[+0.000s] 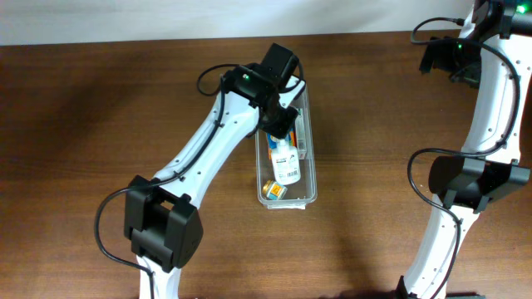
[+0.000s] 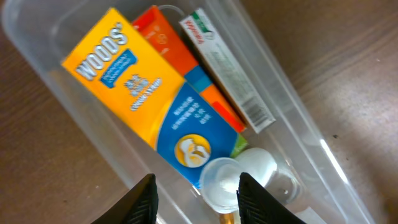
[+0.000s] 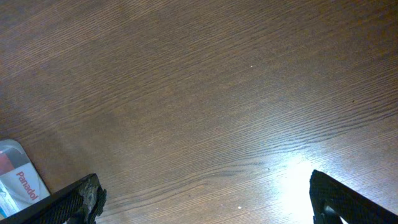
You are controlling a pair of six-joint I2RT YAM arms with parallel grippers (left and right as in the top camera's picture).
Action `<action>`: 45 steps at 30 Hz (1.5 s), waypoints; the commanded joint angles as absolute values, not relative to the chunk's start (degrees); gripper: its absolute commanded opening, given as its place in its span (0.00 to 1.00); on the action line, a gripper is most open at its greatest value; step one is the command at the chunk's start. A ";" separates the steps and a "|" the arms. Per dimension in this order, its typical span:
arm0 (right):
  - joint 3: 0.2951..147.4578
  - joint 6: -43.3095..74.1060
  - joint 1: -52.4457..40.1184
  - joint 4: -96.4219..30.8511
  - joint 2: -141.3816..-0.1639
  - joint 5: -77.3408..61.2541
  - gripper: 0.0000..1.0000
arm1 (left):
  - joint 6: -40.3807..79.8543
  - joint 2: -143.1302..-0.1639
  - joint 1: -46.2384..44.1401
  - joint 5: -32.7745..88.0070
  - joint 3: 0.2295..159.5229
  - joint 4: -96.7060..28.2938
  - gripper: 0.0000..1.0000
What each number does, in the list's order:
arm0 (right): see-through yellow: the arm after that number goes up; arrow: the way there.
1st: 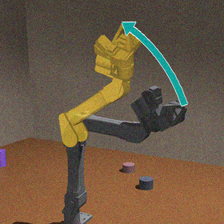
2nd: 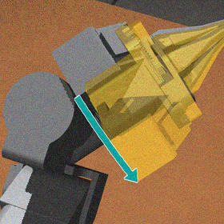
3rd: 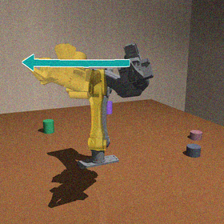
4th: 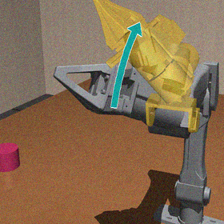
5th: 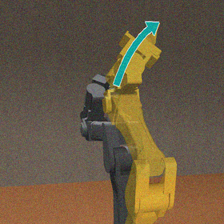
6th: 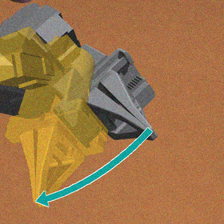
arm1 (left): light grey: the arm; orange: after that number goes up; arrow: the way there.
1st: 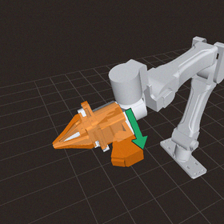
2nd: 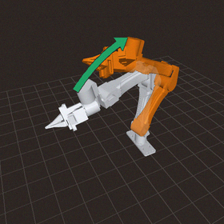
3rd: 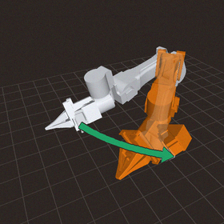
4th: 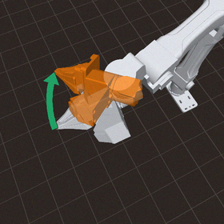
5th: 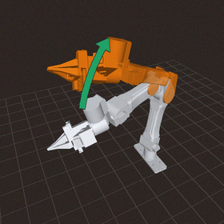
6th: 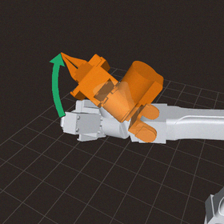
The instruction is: Pack container
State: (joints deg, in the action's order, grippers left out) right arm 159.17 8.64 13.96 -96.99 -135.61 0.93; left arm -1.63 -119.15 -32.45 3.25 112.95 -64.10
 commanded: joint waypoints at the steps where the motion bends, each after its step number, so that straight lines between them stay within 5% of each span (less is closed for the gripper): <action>1: 159.04 8.67 13.91 -97.32 -135.15 0.62 0.98 | -3.31 -118.91 -33.80 5.17 113.95 -65.30 0.42; 17: 159.04 8.67 13.91 -97.32 -135.15 0.62 0.98 | -3.33 -120.92 -34.20 5.39 113.93 -67.53 0.52; 45: 159.04 8.67 13.91 -97.32 -135.15 0.62 0.98 | -3.31 -124.51 -34.11 5.26 113.93 -66.65 0.51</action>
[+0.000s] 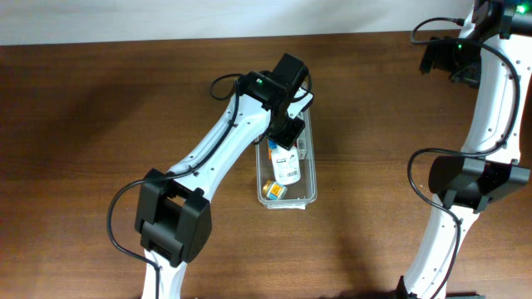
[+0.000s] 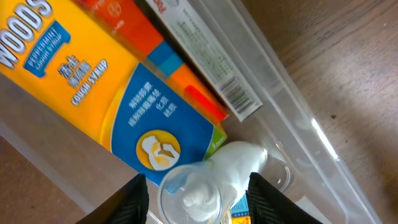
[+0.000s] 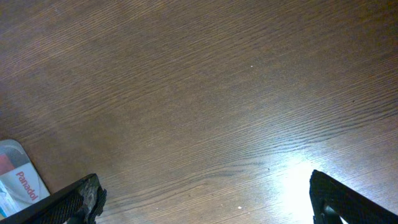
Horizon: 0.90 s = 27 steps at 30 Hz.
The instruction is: Pack container
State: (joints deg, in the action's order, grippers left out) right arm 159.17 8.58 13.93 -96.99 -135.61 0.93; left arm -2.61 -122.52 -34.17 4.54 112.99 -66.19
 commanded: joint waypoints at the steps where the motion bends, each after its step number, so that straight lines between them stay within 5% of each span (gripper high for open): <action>1: 159.04 8.67 13.91 -97.32 -135.15 0.64 0.98 | -3.31 -124.86 -34.09 5.23 113.93 -66.81 0.51; 27: 159.04 8.64 13.91 -97.32 -135.15 0.62 0.98 | -3.33 -125.23 -34.15 5.21 119.39 -73.63 0.38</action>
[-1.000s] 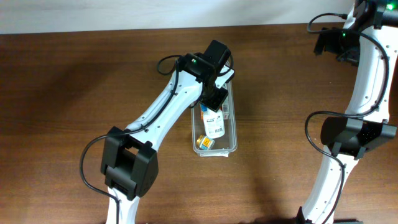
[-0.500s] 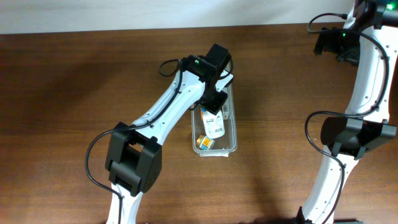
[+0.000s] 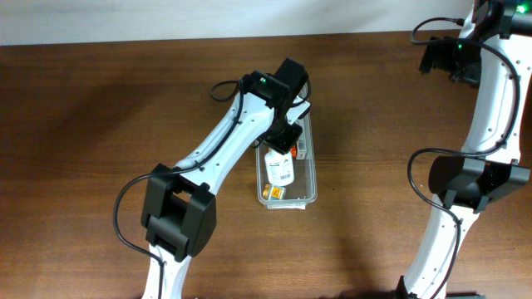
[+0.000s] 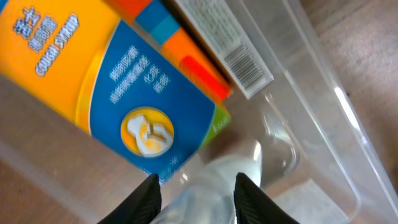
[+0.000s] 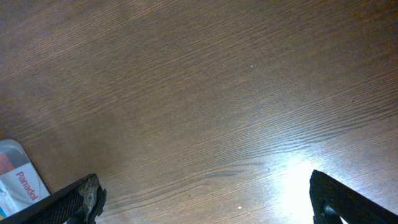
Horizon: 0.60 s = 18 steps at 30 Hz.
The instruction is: Pack container
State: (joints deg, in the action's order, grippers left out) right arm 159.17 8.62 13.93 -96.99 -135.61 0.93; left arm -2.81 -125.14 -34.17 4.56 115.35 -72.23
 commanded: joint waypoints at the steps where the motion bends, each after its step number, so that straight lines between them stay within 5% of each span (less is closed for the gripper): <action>1: 159.04 8.67 13.91 -97.32 -135.15 0.62 0.98 | -3.33 -125.23 -34.15 5.21 120.55 -74.50 0.38; 18: 159.04 8.67 13.91 -97.32 -135.15 0.62 0.98 | -3.31 -125.23 -33.95 5.96 126.56 -80.16 0.38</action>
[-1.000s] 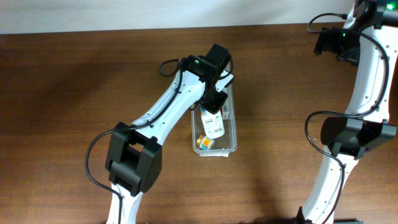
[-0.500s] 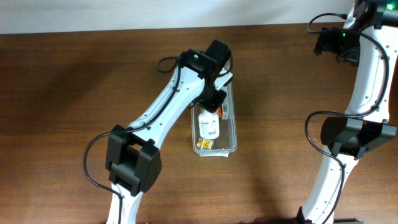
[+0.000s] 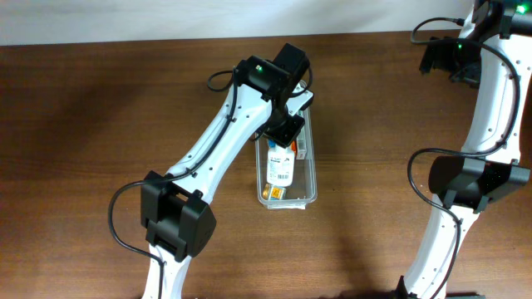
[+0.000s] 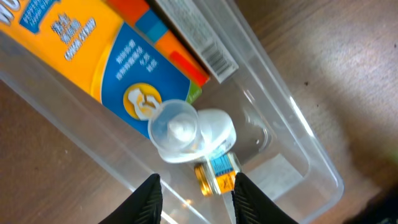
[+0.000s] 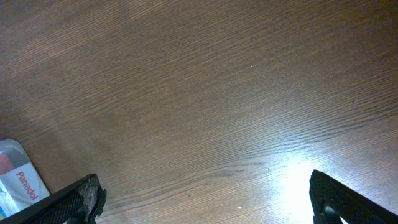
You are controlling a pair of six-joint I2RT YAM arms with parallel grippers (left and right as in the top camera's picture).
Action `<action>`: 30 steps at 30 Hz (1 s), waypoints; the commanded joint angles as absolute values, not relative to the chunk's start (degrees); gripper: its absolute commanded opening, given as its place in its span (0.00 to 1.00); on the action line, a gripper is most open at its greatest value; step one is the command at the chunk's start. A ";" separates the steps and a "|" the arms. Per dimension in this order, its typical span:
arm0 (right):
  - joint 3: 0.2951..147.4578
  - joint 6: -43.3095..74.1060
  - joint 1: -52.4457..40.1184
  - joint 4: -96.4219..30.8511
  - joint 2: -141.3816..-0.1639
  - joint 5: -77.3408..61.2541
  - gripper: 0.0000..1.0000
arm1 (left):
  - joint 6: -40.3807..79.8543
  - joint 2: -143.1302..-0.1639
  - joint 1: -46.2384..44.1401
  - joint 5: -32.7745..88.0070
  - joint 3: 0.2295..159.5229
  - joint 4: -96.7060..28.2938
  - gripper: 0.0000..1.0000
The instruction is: Pack container
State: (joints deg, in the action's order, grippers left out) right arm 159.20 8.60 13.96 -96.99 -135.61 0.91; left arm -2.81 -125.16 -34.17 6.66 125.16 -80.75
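A clear plastic container (image 3: 309,198) lies on the wooden table. It holds a yellow-and-blue Woods box (image 4: 93,50), an orange box (image 4: 165,46), a white box with a barcode (image 4: 199,37), a white bottle with a clear cap (image 4: 183,130) and a small gold-lidded jar (image 4: 214,177). In the overhead view the bottle (image 3: 283,166) lies along the container. My left gripper (image 4: 196,199) hangs open above the bottle and jar, touching neither. My right gripper (image 5: 208,202) is open over bare table at the far right (image 3: 449,58).
A Panadol blister pack (image 5: 18,177) lies on the table at the lower left edge of the right wrist view. The left arm (image 3: 224,149) reaches diagonally across the table's middle to the container's far end. Brown wooden table (image 3: 100,124) surrounds the container.
My left gripper was close over the bottle's cap and now stands farther back from it, showing the bottle and jar whole. The bottle lies in the container. The right arm has not moved.
My left gripper stood open over the container with the bottle's cap between its fingertips. At the two later moments it was nearer the bottle, which filled the lower view. Now it is drawn back and the bottle rests beside the boxes. The right gripper stayed put throughout.
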 commanded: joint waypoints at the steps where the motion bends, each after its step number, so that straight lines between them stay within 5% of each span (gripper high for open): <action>1: 159.04 8.64 13.91 -97.32 -135.15 0.62 0.98 | -3.31 -125.23 -33.80 5.74 126.91 -80.01 0.38; 9: 159.04 8.67 13.89 -97.32 -135.15 0.62 0.98 | -3.29 -125.23 -31.77 2.48 136.90 -85.45 0.36; 18: 159.04 8.64 13.91 -97.32 -135.15 0.62 0.98 | -2.20 -125.23 -29.82 2.13 143.35 -91.26 0.99; 30: 159.04 8.64 13.91 -97.32 -135.15 0.62 0.98 | -2.22 -125.25 -29.82 2.15 143.35 -96.68 0.99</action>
State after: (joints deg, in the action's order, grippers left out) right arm 159.20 8.58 13.96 -96.99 -135.61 0.93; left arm -2.17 -125.19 -29.82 2.52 142.32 -96.44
